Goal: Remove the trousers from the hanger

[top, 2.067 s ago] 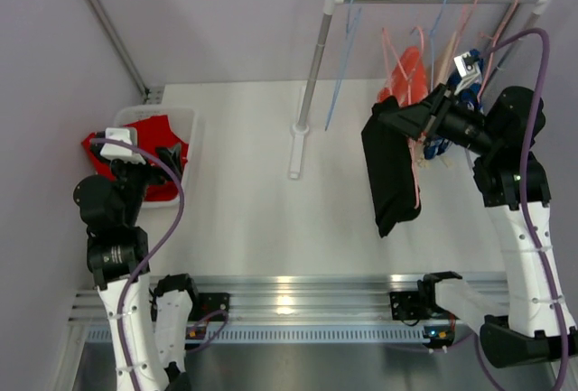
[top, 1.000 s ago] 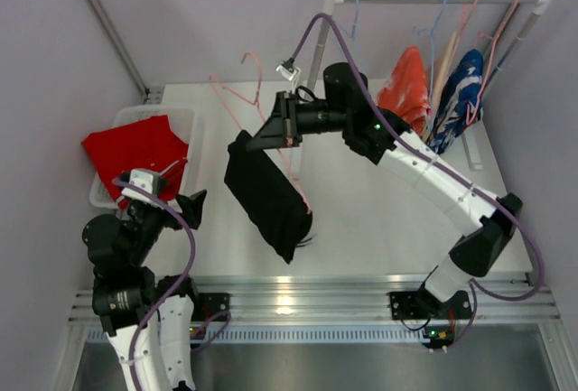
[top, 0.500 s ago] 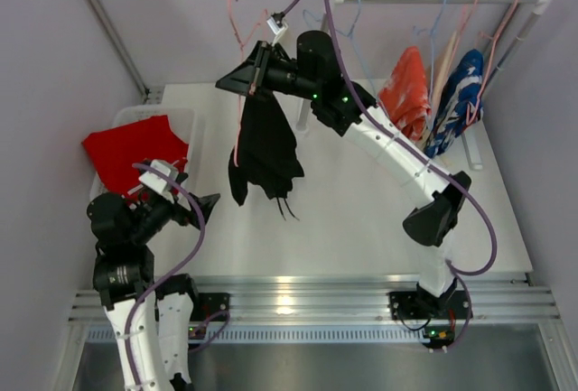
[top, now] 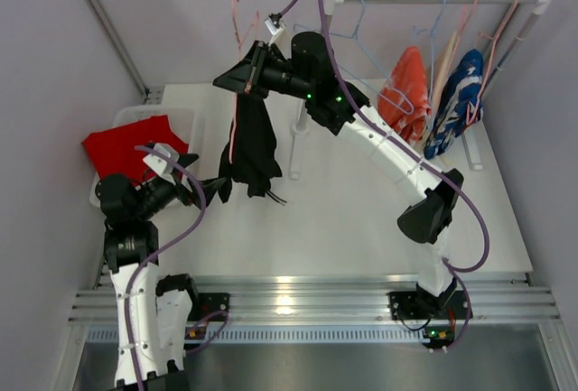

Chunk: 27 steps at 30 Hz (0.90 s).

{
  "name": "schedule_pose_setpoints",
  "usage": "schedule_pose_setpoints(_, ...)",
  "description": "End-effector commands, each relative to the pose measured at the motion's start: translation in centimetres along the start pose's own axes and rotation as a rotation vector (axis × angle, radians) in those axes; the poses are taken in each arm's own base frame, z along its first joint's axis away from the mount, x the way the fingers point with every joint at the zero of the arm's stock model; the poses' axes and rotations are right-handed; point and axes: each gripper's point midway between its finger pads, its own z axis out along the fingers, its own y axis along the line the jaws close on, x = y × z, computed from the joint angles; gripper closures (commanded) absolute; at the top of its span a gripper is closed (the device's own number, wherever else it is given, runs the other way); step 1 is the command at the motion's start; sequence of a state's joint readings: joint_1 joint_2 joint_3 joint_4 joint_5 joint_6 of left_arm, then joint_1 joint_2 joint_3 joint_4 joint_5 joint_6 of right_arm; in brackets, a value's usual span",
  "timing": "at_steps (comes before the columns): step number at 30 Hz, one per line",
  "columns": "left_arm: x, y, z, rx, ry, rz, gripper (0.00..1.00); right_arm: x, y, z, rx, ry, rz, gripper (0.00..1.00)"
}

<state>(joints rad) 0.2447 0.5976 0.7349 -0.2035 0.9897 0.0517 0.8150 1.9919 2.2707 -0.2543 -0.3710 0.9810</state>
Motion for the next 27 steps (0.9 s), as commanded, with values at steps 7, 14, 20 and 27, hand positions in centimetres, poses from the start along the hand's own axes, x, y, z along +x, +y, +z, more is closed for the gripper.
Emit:
schedule_pose_setpoints(7, -2.0, -0.2, 2.2, 0.064, -0.069, 0.109, 0.04, -2.0, 9.2, -2.0, -0.253, -0.087, -0.086, 1.00)
schedule_pose_setpoints(14, -1.4, -3.3, 3.0, 0.214, -0.046, 0.110, 0.01, -2.0, 8.7, -1.8, -0.236, -0.095, -0.099, 1.00)
schedule_pose_setpoints(20, -1.0, -2.9, 4.8, 0.147, -0.024, 0.152, 0.02, -1.8, 8.9, -2.0, -0.246, -0.081, -0.096, 1.00)
schedule_pose_setpoints(27, -0.9, -1.4, 5.5, 0.099, 0.012, 0.175, 0.43, -1.7, 9.4, -3.0, -0.256, -0.070, -0.116, 1.00)
